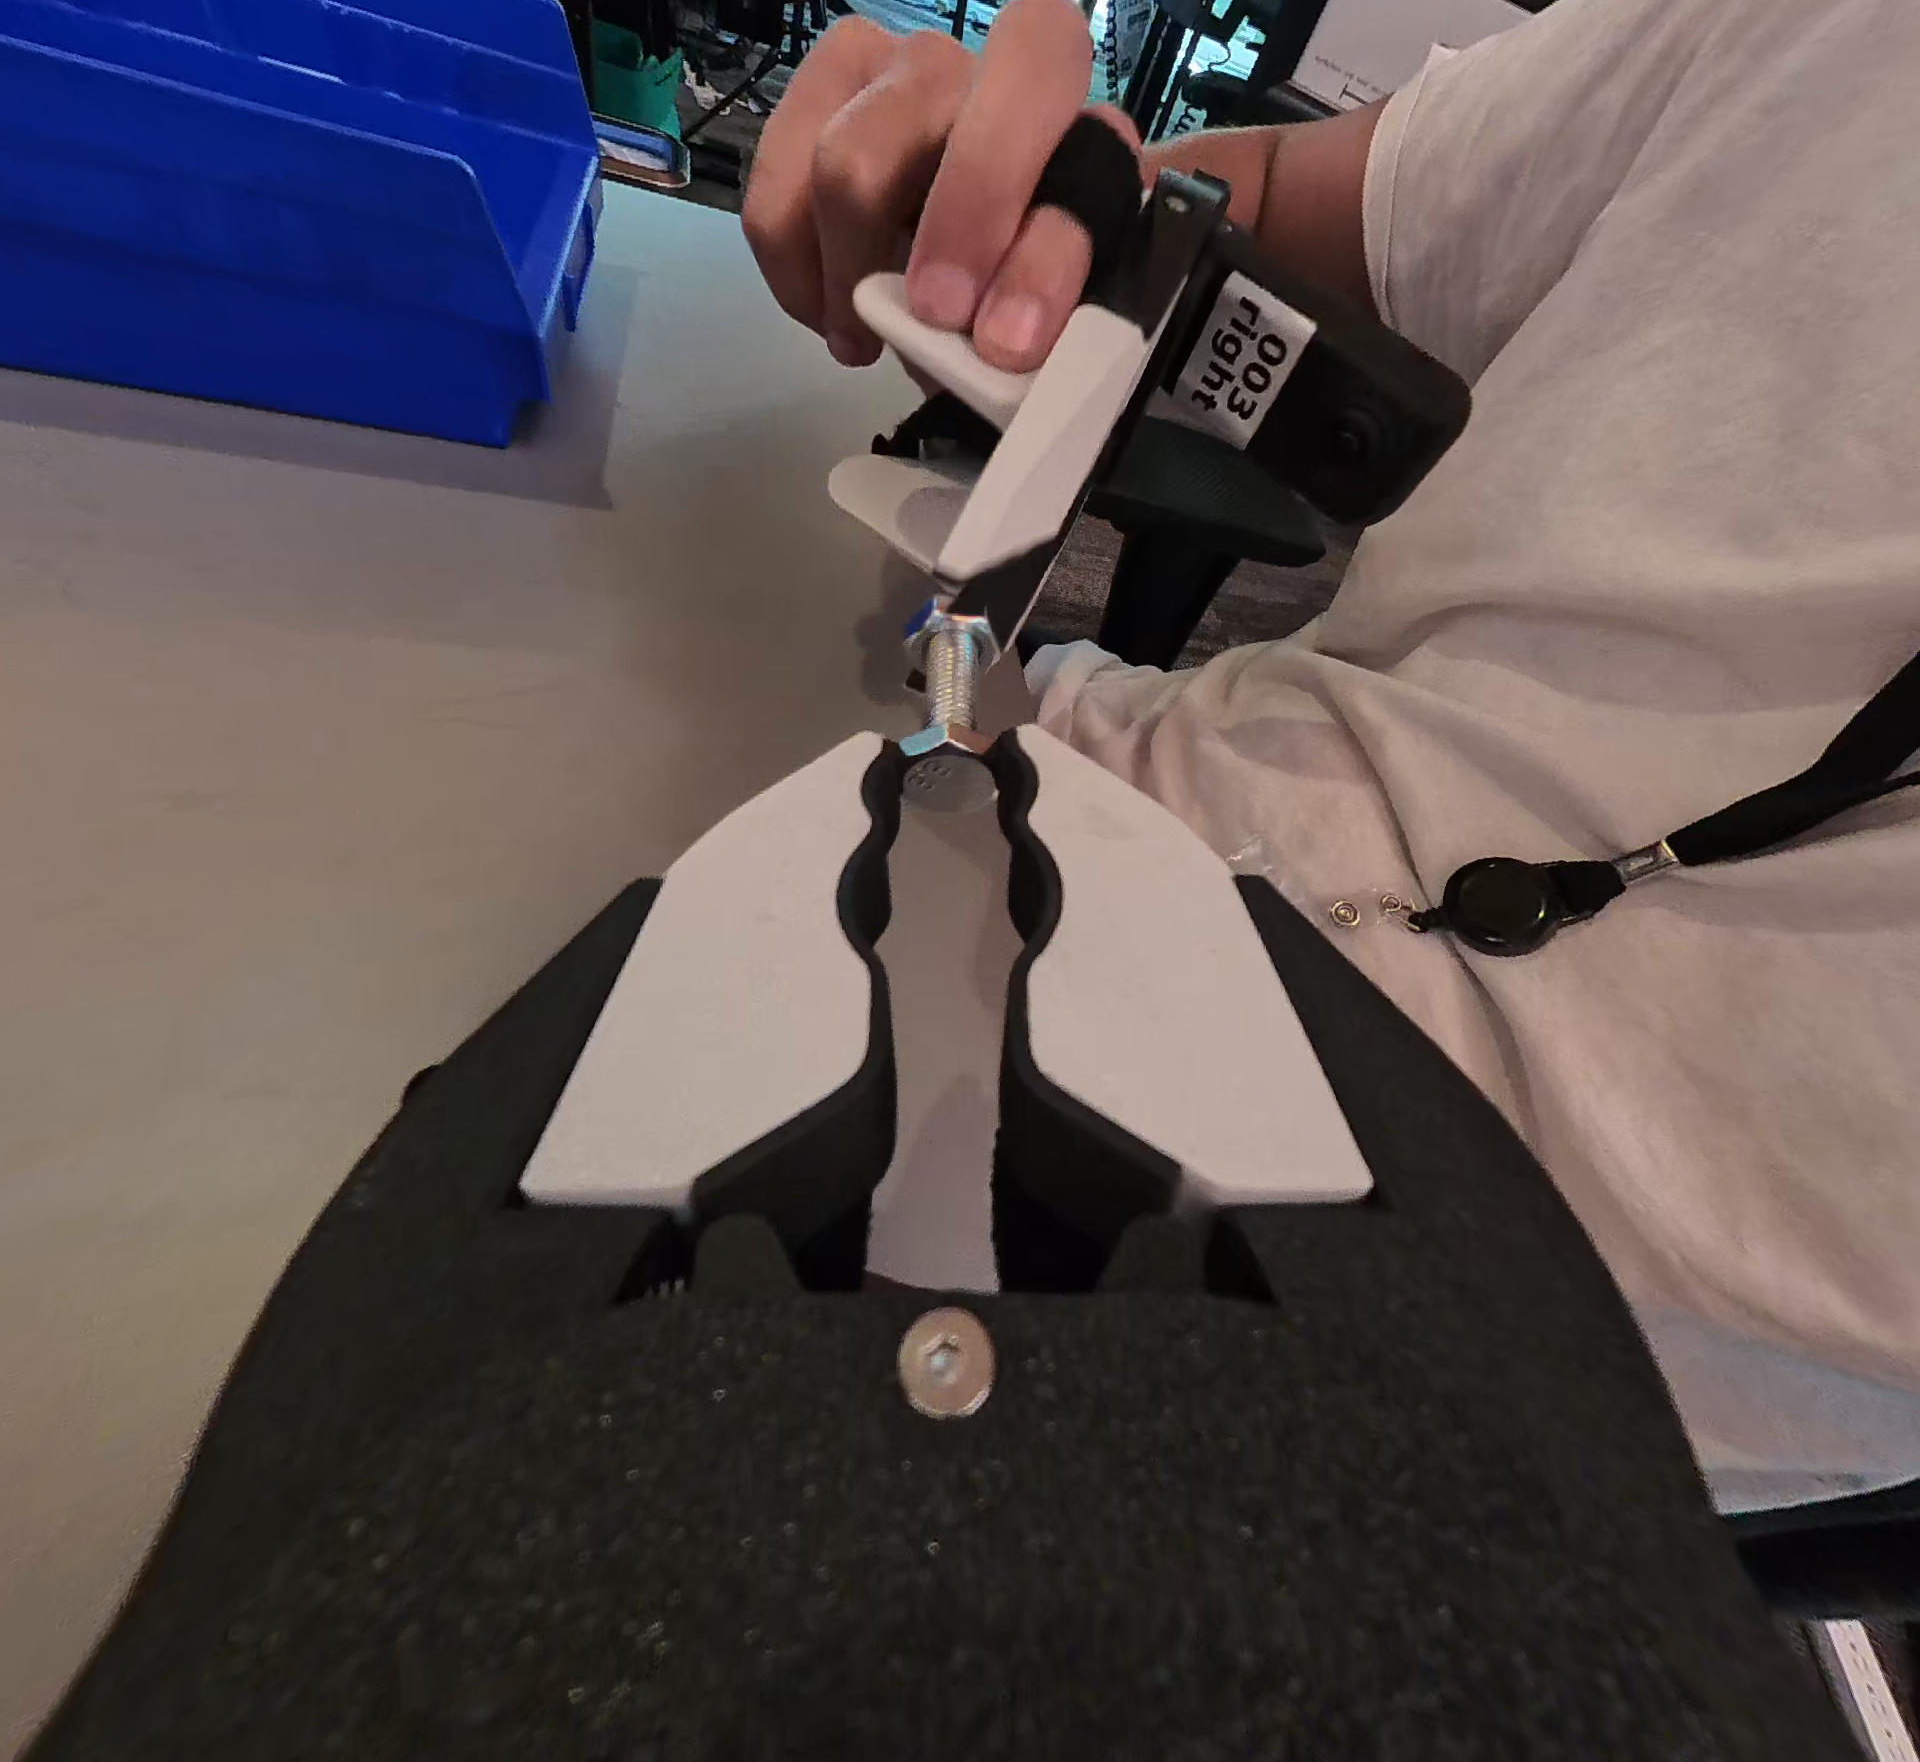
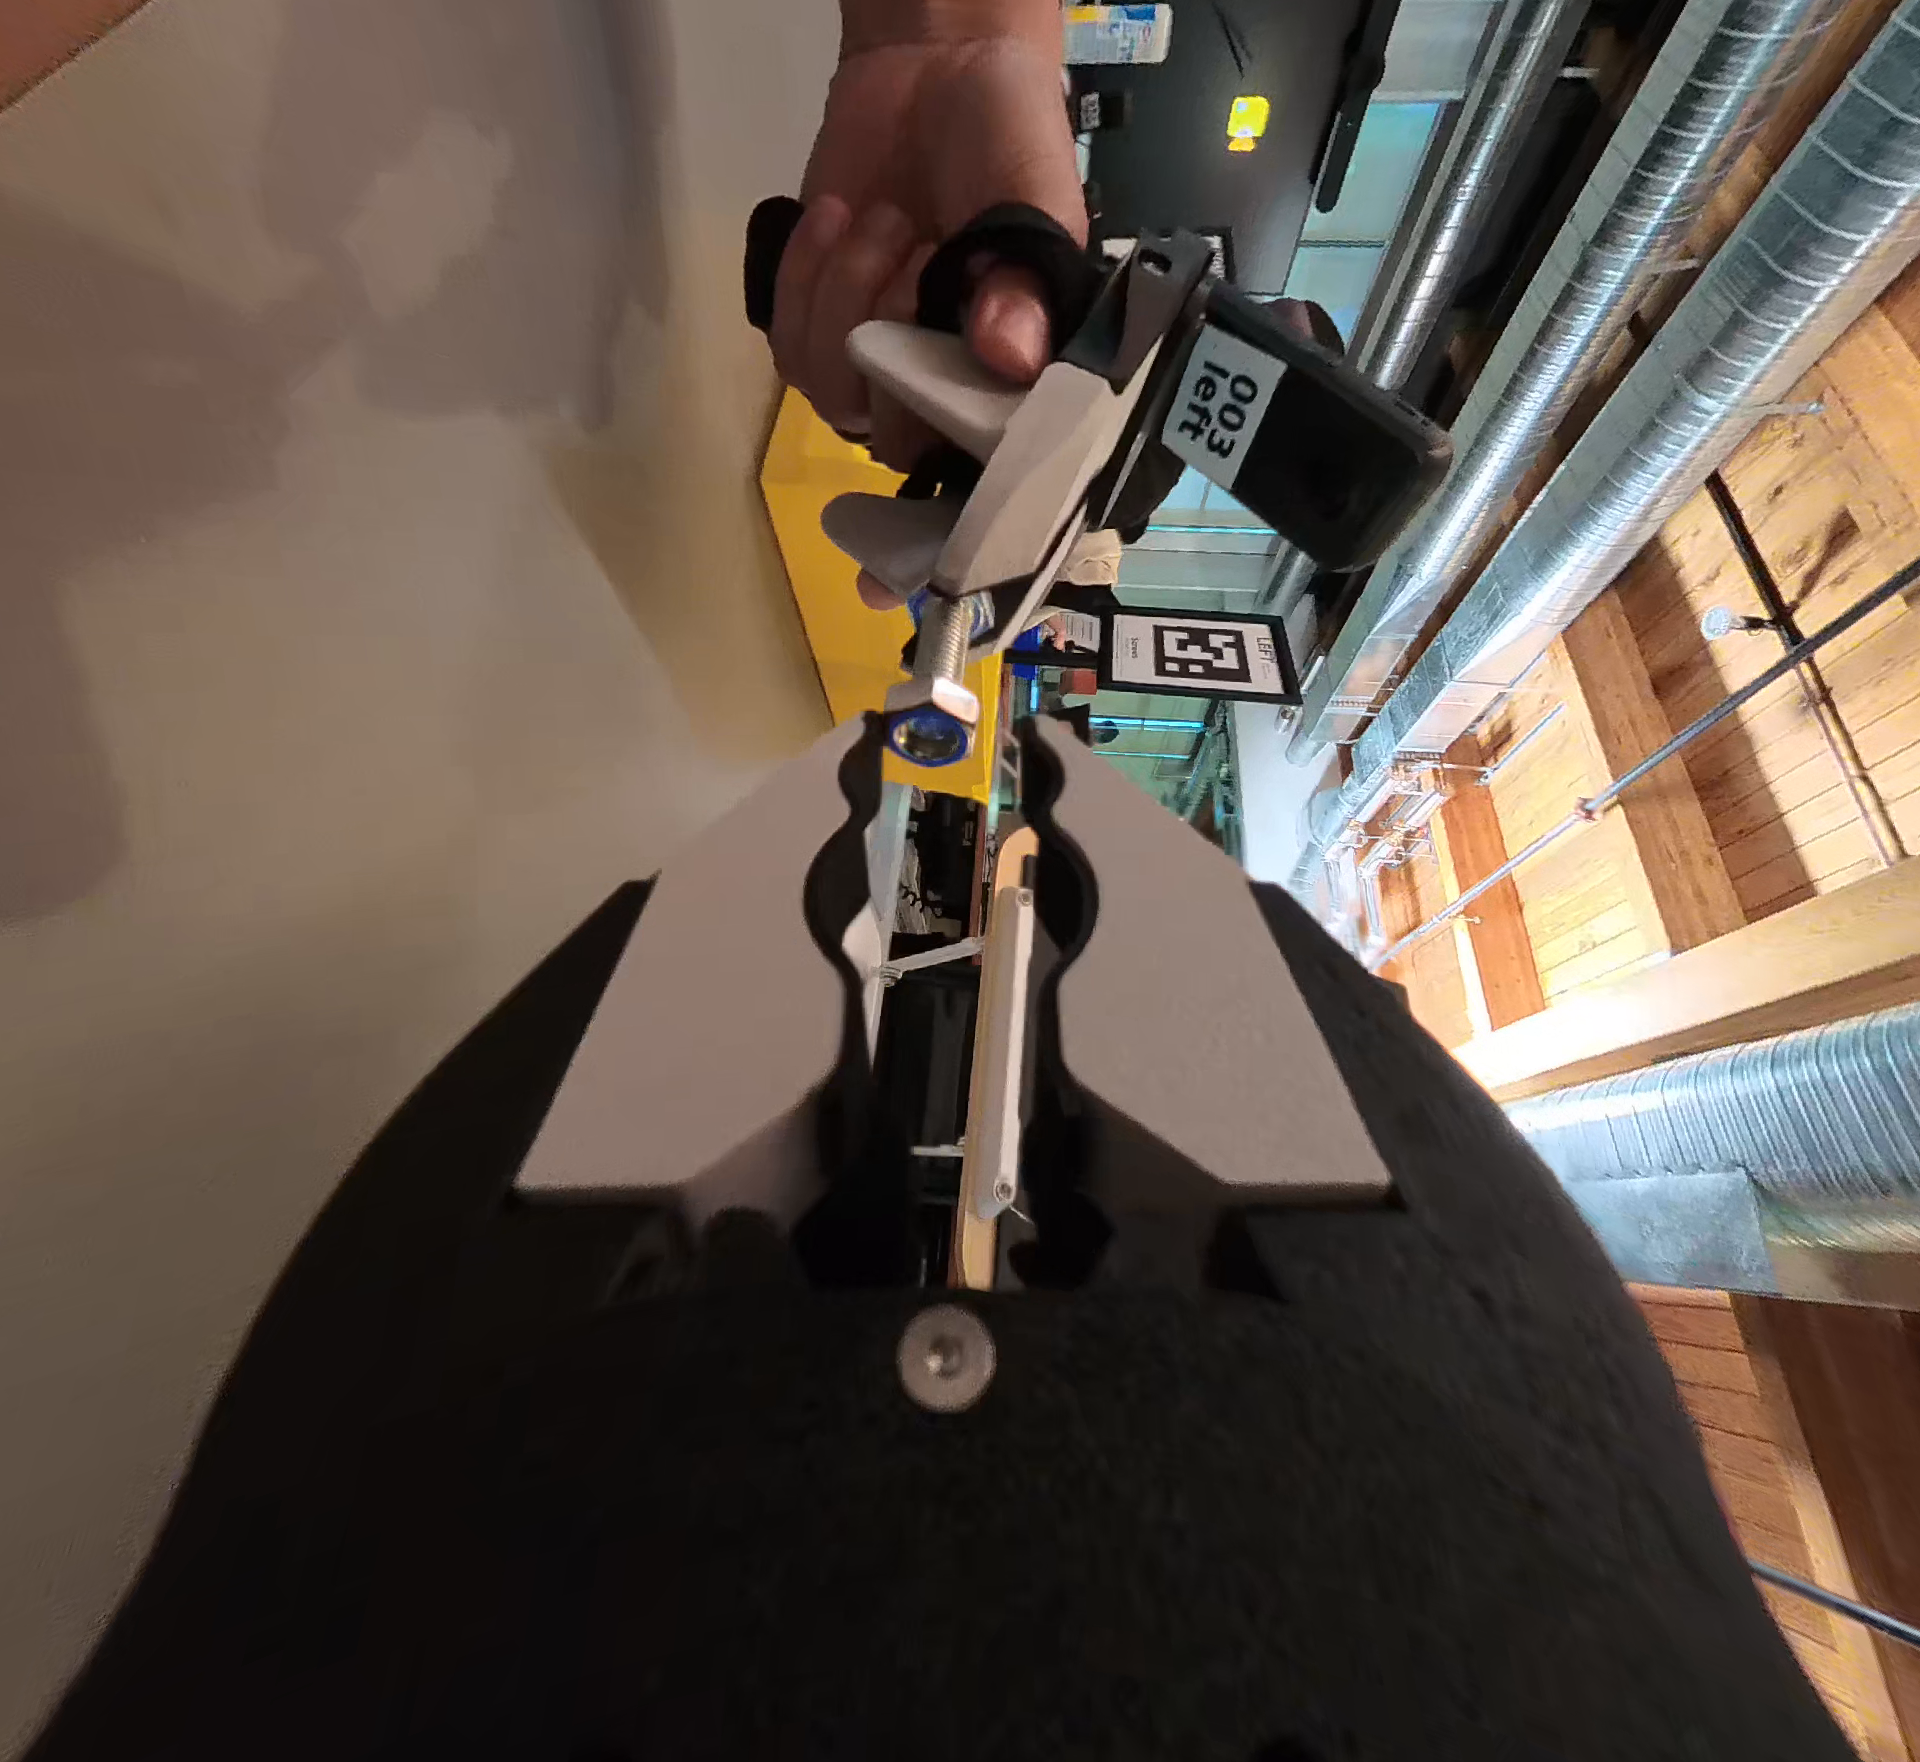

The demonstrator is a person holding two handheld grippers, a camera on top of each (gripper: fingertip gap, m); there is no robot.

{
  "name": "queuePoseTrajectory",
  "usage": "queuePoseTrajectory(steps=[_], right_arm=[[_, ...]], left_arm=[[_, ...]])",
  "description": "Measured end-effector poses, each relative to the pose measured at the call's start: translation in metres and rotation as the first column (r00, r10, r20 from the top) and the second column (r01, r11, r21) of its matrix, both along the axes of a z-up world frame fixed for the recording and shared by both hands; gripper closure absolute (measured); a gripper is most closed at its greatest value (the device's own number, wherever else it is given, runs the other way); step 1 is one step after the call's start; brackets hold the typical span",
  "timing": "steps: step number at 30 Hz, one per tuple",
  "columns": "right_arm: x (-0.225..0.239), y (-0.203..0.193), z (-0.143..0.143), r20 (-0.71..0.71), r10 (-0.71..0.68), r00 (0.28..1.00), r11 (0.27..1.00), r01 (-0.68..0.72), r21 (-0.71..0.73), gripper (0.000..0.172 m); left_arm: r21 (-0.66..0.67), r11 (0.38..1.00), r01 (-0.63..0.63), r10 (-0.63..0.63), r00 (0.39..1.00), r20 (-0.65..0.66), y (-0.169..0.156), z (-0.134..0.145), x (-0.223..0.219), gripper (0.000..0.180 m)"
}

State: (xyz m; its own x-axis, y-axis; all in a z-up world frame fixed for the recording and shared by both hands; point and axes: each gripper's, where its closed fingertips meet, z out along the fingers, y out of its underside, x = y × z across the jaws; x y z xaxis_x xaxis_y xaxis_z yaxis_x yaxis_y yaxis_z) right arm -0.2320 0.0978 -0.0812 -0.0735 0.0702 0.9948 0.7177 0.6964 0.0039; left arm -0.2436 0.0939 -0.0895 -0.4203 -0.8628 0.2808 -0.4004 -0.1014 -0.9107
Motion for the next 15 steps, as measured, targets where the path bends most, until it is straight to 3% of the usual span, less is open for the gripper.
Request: queuePoseTrajectory(steps=[3,5,8,10,12,15], right_arm=[[0.0,0.004,-0.001,-0.021,-0.014,1.0,0.998,0.013,-0.063,0.155],[-0.001,0.005,0.0,-0.094,-0.034,0.995,0.98,0.014,-0.199,0.155],[-0.002,0.007,0.007,-0.315,-0.12,0.942,0.85,-0.066,-0.522,0.155],[-0.003,0.01,0.009,-0.457,-0.254,0.853,0.645,-0.203,-0.737,0.155],[-0.004,0.013,0.007,-0.524,-0.431,0.735,0.34,-0.406,-0.848,0.155],[-0.003,0.016,0.008,-0.475,-0.682,0.556,-0.106,-0.718,-0.688,0.155]], left_arm=[[-0.001,1.0,-0.006,0.006,1.0,0.008,0.001,0.002,0.0,0.163],[0.012,1.0,-0.01,0.01,1.0,0.021,0.003,0.004,0.0,0.163],[0.071,0.997,-0.037,0.031,0.996,0.083,0.006,0.013,-0.001,0.163],[0.145,0.987,-0.076,0.058,0.991,0.121,0.01,0.018,0.0,0.163],[0.219,0.969,-0.116,0.085,0.986,0.146,0.015,0.019,0.0,0.163],[0.31,0.936,-0.166,0.117,0.978,0.171,0.02,0.017,0.003,0.163]])
